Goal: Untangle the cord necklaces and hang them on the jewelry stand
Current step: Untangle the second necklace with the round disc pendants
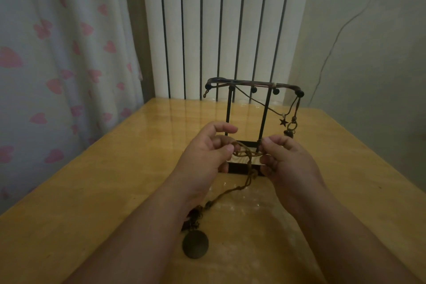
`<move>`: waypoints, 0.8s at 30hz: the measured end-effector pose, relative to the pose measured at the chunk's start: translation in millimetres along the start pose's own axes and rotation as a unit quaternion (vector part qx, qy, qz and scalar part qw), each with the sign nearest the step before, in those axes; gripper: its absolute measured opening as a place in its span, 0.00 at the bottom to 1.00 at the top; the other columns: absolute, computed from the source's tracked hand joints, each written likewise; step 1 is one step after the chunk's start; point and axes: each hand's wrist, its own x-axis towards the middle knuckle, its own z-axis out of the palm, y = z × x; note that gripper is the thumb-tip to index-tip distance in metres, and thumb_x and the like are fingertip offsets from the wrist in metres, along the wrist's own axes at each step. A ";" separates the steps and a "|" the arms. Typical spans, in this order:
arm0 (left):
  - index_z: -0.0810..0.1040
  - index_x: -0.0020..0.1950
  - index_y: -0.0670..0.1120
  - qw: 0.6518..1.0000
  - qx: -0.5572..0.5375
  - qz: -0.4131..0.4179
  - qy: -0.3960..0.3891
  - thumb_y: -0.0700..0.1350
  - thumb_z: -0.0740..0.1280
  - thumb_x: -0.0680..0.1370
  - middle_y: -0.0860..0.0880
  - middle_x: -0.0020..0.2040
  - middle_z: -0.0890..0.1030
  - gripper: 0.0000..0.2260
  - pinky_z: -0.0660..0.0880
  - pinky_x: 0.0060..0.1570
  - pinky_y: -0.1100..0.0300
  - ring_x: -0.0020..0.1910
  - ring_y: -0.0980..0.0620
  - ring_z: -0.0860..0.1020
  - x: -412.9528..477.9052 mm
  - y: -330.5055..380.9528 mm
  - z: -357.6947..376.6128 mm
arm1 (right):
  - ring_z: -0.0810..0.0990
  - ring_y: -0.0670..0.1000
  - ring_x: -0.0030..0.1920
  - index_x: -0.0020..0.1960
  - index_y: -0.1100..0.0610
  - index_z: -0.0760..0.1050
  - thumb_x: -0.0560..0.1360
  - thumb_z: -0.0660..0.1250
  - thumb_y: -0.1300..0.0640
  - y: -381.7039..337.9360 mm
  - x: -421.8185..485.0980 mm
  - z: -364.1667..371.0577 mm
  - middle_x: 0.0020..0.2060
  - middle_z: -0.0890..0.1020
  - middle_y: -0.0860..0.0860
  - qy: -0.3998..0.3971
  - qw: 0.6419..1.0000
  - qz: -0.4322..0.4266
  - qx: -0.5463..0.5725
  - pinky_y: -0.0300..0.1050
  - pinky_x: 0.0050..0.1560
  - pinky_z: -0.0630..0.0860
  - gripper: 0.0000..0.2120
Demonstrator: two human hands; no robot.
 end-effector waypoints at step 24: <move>0.83 0.38 0.54 0.989 0.128 0.069 0.039 0.33 0.70 0.74 0.52 0.45 0.85 0.15 0.80 0.56 0.49 0.51 0.54 0.83 -5.7 7.5 -0.6 | 0.79 0.43 0.54 0.64 0.42 0.75 0.80 0.63 0.58 -2.8 -1.6 -5.5 0.55 0.79 0.40 -0.046 0.893 -0.181 -0.408 0.37 0.47 0.78 0.17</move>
